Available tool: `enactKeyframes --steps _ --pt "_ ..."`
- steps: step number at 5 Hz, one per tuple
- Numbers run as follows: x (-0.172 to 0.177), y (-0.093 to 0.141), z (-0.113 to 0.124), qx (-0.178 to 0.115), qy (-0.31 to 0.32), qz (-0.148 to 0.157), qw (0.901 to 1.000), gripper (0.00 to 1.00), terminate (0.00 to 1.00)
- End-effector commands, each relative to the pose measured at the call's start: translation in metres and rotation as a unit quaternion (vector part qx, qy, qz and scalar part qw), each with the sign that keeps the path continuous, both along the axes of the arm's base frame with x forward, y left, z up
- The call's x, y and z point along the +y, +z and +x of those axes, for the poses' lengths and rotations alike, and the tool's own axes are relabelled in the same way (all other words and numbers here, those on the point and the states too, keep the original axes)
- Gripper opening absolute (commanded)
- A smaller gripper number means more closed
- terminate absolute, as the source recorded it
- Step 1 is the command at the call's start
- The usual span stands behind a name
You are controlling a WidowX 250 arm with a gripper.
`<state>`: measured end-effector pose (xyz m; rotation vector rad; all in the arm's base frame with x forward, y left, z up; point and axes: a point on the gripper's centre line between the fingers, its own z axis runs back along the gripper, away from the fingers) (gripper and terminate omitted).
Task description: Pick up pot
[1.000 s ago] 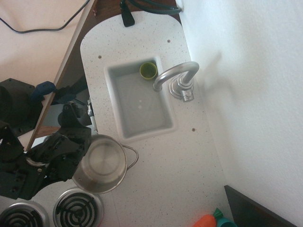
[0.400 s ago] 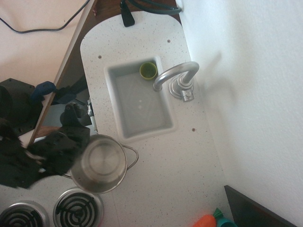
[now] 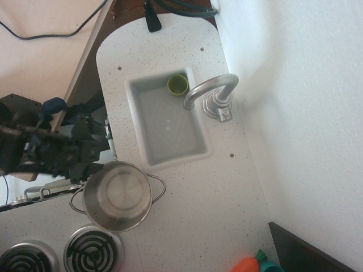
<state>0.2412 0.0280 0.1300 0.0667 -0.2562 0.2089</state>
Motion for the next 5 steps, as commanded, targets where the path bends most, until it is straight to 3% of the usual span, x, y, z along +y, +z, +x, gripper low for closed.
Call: enactKeyframes --steps 1,2,3,5 --pt "0.005 -0.018 0.017 -0.037 0.039 -0.082 0.9951 1.0 0.0" --pt "0.001 -0.049 0.029 -0.019 0.066 -0.119 0.9905 1.0 0.0" --pt "-0.013 -0.07 0.034 0.011 0.051 -0.105 0.9931 1.0 0.0" --pt "-0.022 -0.074 0.045 0.017 0.028 -0.102 0.9943 1.0 0.0"
